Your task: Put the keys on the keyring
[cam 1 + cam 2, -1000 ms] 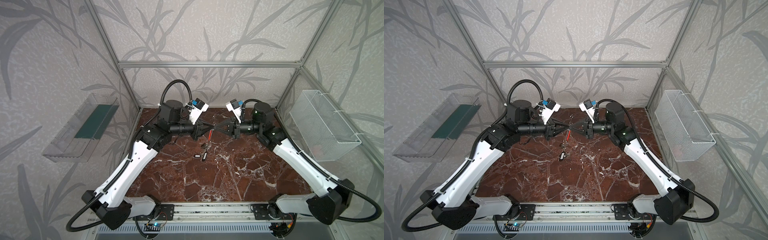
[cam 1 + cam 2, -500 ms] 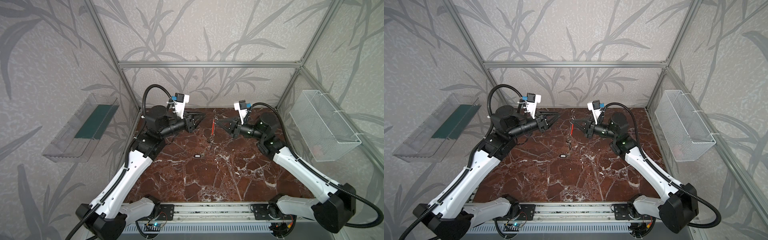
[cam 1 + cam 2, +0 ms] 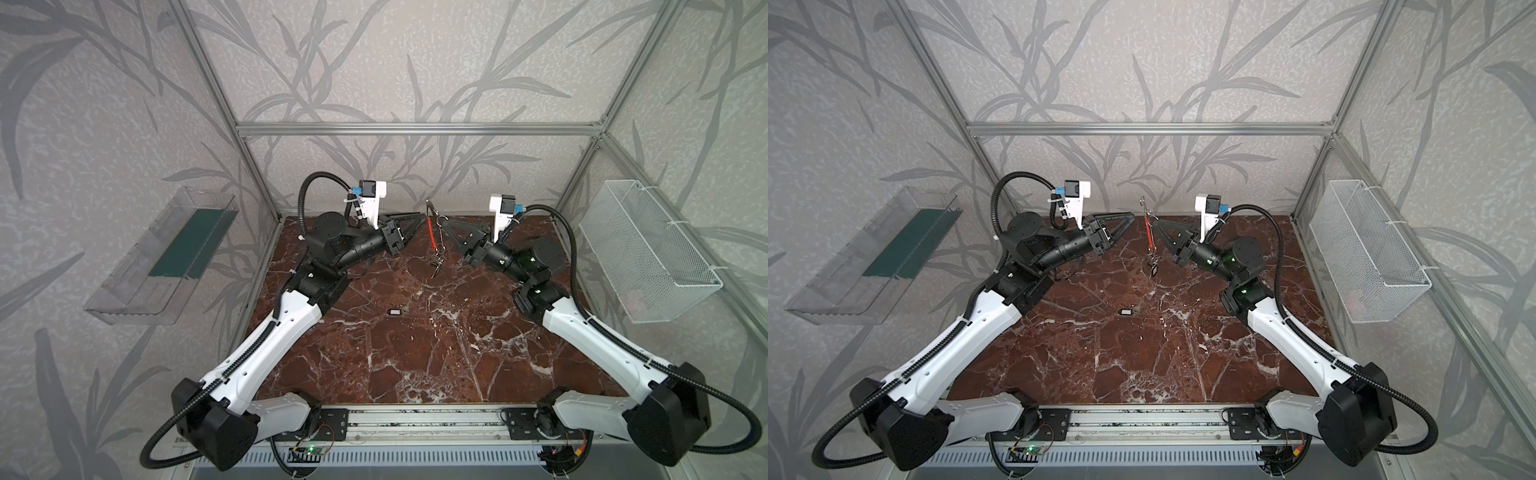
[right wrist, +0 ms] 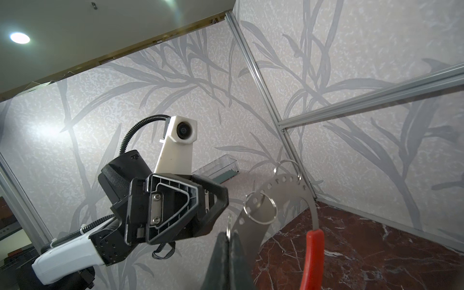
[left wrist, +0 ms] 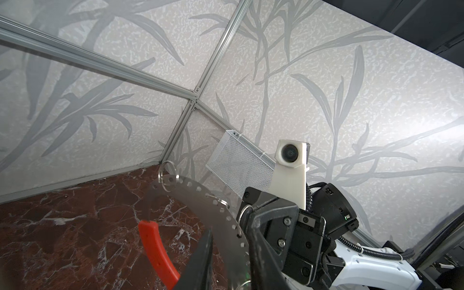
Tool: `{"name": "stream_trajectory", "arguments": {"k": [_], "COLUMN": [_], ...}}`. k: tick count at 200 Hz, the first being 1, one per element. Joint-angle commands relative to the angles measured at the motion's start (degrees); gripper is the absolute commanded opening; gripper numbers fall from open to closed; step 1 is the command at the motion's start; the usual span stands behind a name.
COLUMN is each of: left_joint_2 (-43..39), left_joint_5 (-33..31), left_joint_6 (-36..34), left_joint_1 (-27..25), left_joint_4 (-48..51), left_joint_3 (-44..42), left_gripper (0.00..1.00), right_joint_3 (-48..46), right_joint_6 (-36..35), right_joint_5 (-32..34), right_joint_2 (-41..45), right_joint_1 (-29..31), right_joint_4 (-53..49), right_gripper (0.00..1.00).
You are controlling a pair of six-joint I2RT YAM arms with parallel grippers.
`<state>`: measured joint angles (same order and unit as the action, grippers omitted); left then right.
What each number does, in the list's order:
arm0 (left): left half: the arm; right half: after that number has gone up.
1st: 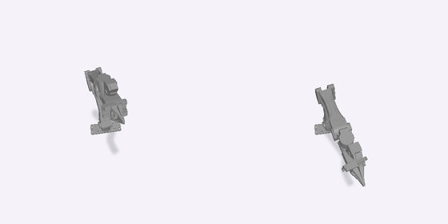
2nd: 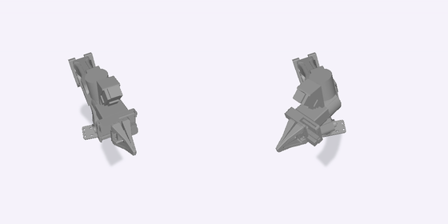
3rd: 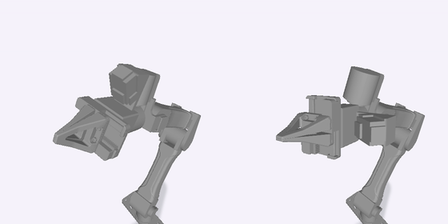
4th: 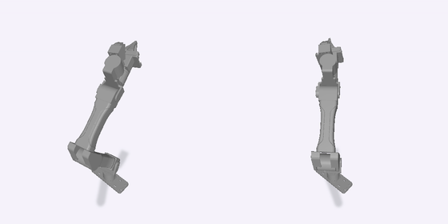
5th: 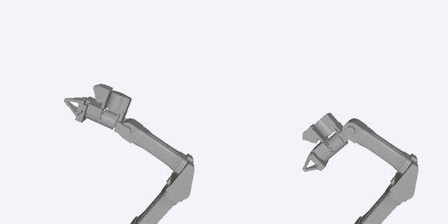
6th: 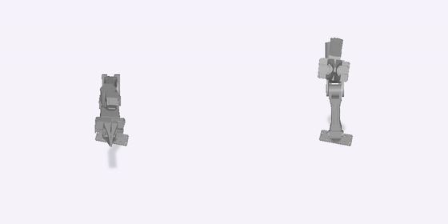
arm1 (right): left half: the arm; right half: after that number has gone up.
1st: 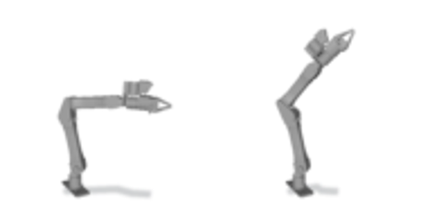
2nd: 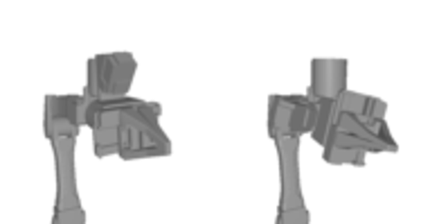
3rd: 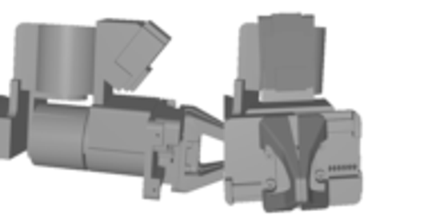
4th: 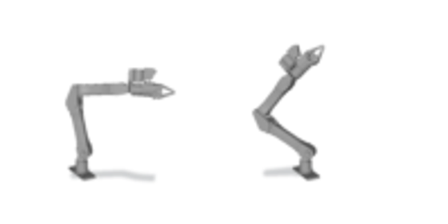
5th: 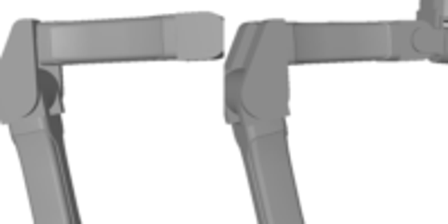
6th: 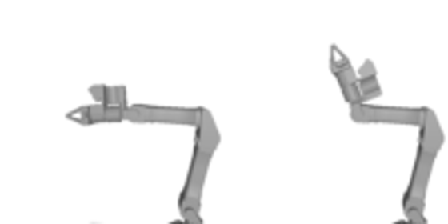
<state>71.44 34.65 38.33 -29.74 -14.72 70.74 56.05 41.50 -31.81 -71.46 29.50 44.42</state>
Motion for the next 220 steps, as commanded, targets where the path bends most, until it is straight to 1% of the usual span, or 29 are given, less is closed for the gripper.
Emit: {"name": "stream_trajectory", "arguments": {"k": [1, 60, 81, 97, 129, 142, 181, 202, 220], "left_joint_2": [1.1, 3.5, 4.0, 4.6, 5.4, 5.9, 6.9, 6.1, 5.0], "left_joint_5": [1.0, 2.6, 3.2, 3.7, 4.0, 5.0, 8.9, 8.0, 6.6], "left_joint_6": [1.8, 2.7, 2.9, 2.9, 3.0, 3.3, 4.6, 3.9, 2.9], "left_joint_1": [-1.1, -2.1, -2.3, -2.5, -2.6, -2.8, -3.7, -3.8, -3.8], "left_joint_4": [-4.7, -6.7, -7.1, -6.5, -5.8, -6.1, -7.7, -6.9, -5.9], "left_joint_3": [1.8, 3.6, 4.0, 4.5, 4.8, 5.1, 6.2, 5.3, 4.2], "left_gripper": [0.27, 0.27, 0.26, 0.23, 0.23, 0.18, 0.17, 0.17, 0.17], "right_joint_3": [0.2, 0.8, 0.7, 0.9, 1.2, 1.3, 1.0, 0.3, 0.5], "right_joint_6": [2.3, 1.8, 1.4, 1.3, 1.3, 1.5, 0.8, -0.9, -1.2], "right_joint_5": [1.4, -0.5, -0.6, -0.9, -1.3, -1.5, -0.7, 1.2, 0.8], "right_joint_2": [-0.4, -0.9, -0.9, -1.0, -1.3, -1.5, -1.4, -0.3, -0.2], "right_joint_1": [0.2, 0.5, 0.6, 0.6, 0.7, 0.7, 0.7, 0.7, 0.7], "right_joint_4": [7.4, 6.6, 6.4, 6.5, 6.5, 6.6, 6.1, 5.0, 4.8], "right_gripper": [0.0, 0.0, 0.0, 0.0, 0.0, 0.0, 0.0, 0.0, 0.0]}}
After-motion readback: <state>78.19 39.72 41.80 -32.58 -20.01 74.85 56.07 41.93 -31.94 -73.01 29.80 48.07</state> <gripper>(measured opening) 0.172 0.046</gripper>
